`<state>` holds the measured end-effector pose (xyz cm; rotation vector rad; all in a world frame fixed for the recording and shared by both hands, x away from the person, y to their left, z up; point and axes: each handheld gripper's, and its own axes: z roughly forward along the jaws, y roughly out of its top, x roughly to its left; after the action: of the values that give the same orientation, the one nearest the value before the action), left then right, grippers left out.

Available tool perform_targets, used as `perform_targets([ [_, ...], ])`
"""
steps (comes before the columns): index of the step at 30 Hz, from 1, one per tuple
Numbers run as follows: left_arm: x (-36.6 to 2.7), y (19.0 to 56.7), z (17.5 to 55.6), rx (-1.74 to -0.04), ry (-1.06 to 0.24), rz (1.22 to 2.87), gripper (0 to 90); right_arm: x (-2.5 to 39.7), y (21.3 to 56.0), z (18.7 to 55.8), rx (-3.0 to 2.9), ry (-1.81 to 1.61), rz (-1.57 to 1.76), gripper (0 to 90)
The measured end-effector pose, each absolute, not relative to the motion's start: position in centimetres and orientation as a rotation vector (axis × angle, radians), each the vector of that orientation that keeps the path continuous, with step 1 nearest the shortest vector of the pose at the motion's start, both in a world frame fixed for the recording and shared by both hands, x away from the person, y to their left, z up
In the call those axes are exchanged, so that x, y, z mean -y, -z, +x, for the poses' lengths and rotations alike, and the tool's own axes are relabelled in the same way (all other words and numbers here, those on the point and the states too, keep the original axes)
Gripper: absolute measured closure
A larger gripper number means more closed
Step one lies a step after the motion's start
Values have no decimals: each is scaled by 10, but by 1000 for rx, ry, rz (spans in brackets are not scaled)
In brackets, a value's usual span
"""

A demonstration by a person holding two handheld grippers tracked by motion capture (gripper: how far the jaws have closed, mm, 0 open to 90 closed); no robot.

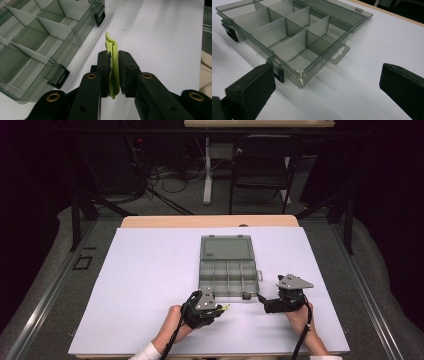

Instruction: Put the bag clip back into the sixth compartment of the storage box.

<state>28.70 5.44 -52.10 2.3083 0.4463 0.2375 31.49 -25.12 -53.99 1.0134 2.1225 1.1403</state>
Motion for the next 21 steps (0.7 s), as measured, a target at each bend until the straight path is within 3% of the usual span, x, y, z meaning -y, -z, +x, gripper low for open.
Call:
perform_targets([
  [21, -59, 509, 293, -463, -273, 2281, 801, 251, 540, 315, -2123, -1136, 1010, 0],
])
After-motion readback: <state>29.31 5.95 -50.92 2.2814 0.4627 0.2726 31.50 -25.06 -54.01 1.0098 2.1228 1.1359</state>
